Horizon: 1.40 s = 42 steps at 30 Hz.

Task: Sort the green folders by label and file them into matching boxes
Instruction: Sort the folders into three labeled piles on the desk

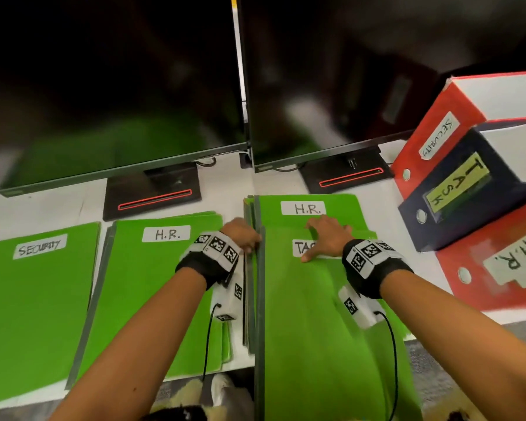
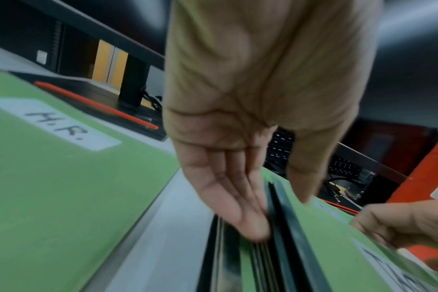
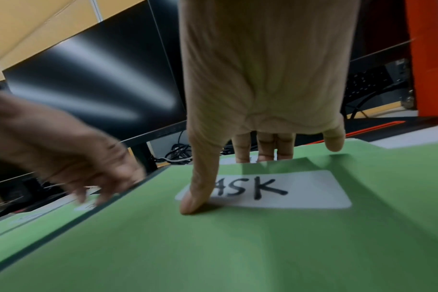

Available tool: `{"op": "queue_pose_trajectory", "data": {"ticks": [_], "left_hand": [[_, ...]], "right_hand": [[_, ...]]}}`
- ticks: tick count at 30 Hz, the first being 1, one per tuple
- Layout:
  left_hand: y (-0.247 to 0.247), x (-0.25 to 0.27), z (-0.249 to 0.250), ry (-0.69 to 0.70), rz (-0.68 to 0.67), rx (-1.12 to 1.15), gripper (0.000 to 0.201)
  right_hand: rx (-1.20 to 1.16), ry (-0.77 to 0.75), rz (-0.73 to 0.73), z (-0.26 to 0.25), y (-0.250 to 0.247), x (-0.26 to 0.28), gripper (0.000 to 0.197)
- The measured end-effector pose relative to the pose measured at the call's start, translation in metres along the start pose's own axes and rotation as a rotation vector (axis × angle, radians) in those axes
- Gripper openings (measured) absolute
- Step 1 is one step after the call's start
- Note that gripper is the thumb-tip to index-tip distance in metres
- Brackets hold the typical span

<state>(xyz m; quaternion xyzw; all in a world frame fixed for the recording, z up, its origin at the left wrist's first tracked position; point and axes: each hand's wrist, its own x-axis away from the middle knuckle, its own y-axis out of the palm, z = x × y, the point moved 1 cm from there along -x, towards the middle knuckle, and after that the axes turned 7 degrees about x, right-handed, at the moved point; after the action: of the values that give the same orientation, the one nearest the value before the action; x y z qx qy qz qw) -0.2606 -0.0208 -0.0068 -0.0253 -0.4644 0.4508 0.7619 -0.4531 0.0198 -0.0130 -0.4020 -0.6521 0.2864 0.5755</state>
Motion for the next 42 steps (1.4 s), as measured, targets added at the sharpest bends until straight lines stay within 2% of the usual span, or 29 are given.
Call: {"op": "queue_pose_trajectory", "data": {"ticks": [2,4,7,9,14,18,20,24,25,28,29,34,36,39,42], "left_hand": [[-0.006,-0.015,0.012,0.091,0.166,-0.113,0.026],[-0.007,-0.026,0.025,0.177,0.247,-0.187,0.037],[-0.004,-0.041,0.039,0.167,0.270,-0.338,0.049],[-0.003,-0.051,0.044,0.124,0.264,-0.448,0.048],[-0.003,-0.058,0.048,0.150,0.341,-0.507,0.037],[-0.006,-0.051,0.051,0.156,0.384,-0.572,0.043],[-0.010,-0.048,0.052,0.145,0.369,-0.512,0.046],[-0.019,-0.044,0.042,0.125,0.137,-0.118,0.046],[-0.022,-0.040,0.038,0.136,0.119,-0.027,0.041],[-0.030,-0.027,0.031,0.284,0.202,0.087,0.013],[-0.034,-0.021,0.032,0.349,0.242,0.083,0.011],[-0.073,0.022,0.050,0.634,0.474,0.093,0.015],[-0.092,0.036,0.057,0.742,0.491,0.222,0.018],[-0.117,0.058,0.065,0.885,0.597,0.405,0.032],[-0.136,0.088,0.074,1.016,0.674,0.569,0.029]], "right_hand": [[-0.005,-0.024,-0.017,-0.001,0.004,-0.001,0.076],[0.017,-0.062,-0.022,-0.002,0.009,-0.001,0.078],[0.049,-0.108,-0.018,-0.003,0.015,-0.003,0.082],[0.056,-0.121,-0.017,-0.002,0.016,-0.003,0.082],[0.049,-0.128,0.001,0.006,0.015,-0.004,0.083],[0.014,-0.134,0.008,0.005,0.014,-0.007,0.085],[0.003,-0.148,0.015,0.002,0.014,-0.008,0.085],[-0.023,-0.162,0.010,0.000,0.010,-0.010,0.083],[-0.016,-0.167,0.009,0.000,0.009,-0.010,0.083],[-0.006,-0.189,0.024,-0.005,0.001,-0.010,0.080],[0.002,-0.201,0.031,-0.008,-0.002,-0.010,0.078],[0.055,-0.269,0.042,-0.017,-0.013,-0.003,0.069],[0.052,-0.266,0.064,-0.019,-0.019,-0.003,0.063],[0.074,-0.269,0.088,-0.027,-0.030,-0.004,0.050],[0.102,-0.284,0.067,-0.033,-0.037,-0.012,0.040]]}}
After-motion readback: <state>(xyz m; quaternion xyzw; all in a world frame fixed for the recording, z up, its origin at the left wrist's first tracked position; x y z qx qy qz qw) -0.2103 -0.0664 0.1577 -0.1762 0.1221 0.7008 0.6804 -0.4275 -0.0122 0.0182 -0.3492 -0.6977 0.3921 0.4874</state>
